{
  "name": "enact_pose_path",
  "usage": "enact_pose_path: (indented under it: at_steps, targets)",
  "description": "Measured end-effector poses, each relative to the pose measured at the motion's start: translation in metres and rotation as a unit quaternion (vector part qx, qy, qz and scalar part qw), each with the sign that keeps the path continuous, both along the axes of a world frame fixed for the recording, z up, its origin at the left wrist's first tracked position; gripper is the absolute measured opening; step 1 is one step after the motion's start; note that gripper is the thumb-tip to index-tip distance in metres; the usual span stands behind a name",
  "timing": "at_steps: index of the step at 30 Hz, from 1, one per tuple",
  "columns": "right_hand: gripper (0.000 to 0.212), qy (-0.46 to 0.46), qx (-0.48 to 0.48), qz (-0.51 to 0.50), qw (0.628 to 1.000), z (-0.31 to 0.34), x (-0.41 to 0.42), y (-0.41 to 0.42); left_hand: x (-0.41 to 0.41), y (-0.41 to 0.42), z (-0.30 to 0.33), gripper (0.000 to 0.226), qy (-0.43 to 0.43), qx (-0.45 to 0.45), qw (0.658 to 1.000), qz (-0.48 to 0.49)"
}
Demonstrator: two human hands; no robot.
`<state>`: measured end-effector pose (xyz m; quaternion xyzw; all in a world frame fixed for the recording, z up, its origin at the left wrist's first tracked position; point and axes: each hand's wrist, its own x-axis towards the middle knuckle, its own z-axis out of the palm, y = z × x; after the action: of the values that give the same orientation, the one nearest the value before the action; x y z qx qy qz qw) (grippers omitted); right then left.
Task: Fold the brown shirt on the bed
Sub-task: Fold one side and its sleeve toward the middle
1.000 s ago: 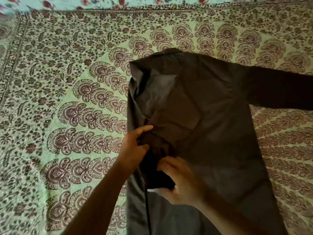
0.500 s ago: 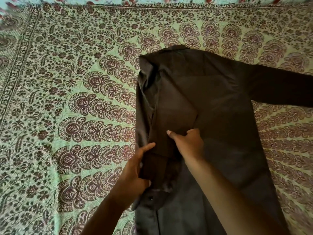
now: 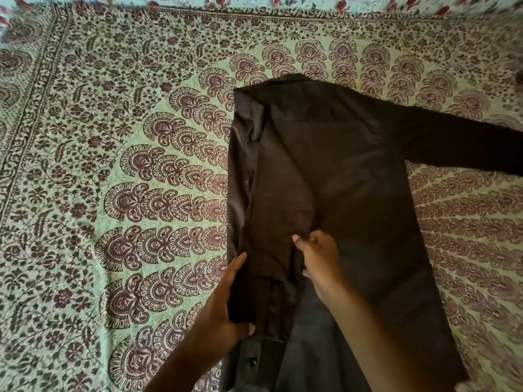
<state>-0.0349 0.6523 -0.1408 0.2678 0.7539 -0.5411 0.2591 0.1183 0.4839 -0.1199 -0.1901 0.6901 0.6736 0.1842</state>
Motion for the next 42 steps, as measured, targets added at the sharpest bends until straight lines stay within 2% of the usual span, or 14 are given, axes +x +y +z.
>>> enact_pose_path:
  at_steps: [4, 8, 11, 14, 16, 18, 19, 21, 23, 26, 28, 32, 36, 42]
  targets:
    - [0.029, 0.065, 0.063, -0.019, 0.996, 0.003, 0.018, 0.01, 0.012, 0.007, 0.003, 0.119, 0.009, -0.028, 1.0, -0.006]
    - [0.018, 0.063, -0.069, -0.028, 0.995, 0.015, 0.038, 0.014, 0.026, 0.017, 0.009, 0.115, 0.03, -0.053, 0.998, 0.002]
    - [0.018, 0.138, -0.142, -0.014, 0.98, 0.024, 0.046, 0.017, 0.033, 0.025, 0.019, 0.114, 0.043, -0.049, 0.998, 0.013]
    - [0.014, 0.136, -0.093, 0.01, 0.986, 0.022, 0.051, 0.022, 0.042, 0.036, 0.015, 0.106, 0.035, -0.065, 0.996, 0.044]
    - [0.016, 0.019, -0.094, 0.039, 0.995, 0.02, 0.058, 0.027, 0.049, 0.042, 0.007, 0.101, 0.004, -0.071, 0.996, 0.06]
    - [0.034, -0.097, -0.061, 0.105, 0.988, 0.018, 0.068, 0.035, 0.057, 0.048, 0.001, 0.099, -0.028, -0.071, 0.996, 0.053]
    - [0.043, -0.11, -0.035, 0.146, 0.983, 0.018, 0.073, 0.038, 0.061, 0.05, -0.002, 0.101, -0.034, -0.071, 0.996, 0.044]
    - [0.062, -0.08, 0.011, 0.21, 0.974, 0.013, 0.085, 0.043, 0.067, 0.055, -0.007, 0.108, -0.035, -0.073, 0.996, 0.03]
    - [0.079, -0.048, -0.006, 0.217, 0.975, 0.003, 0.095, 0.049, 0.07, 0.054, -0.013, 0.114, -0.048, -0.057, 0.996, 0.04]
    - [0.07, -0.003, -0.081, 0.115, 0.99, 0.002, 0.103, 0.057, 0.073, 0.053, -0.024, 0.115, -0.071, -0.044, 0.995, 0.062]
    - [0.066, 0.023, -0.066, 0.094, 0.993, -0.001, 0.105, 0.061, 0.074, 0.056, -0.025, 0.115, -0.068, -0.059, 0.995, 0.05]
    - [0.086, 0.02, 0.001, 0.153, 0.988, -0.008, 0.112, 0.067, 0.075, 0.07, -0.028, 0.119, -0.029, -0.134, 0.99, 0.001]
    - [0.08, 0.118, 0.089, 0.14, 0.979, 0.0, 0.111, 0.077, 0.077, 0.08, -0.032, 0.124, -0.007, -0.159, 0.987, -0.019]
    - [0.076, 0.093, 0.103, 0.214, 0.967, -0.007, 0.114, 0.087, 0.074, 0.087, -0.035, 0.124, 0.006, -0.256, 0.965, -0.058]
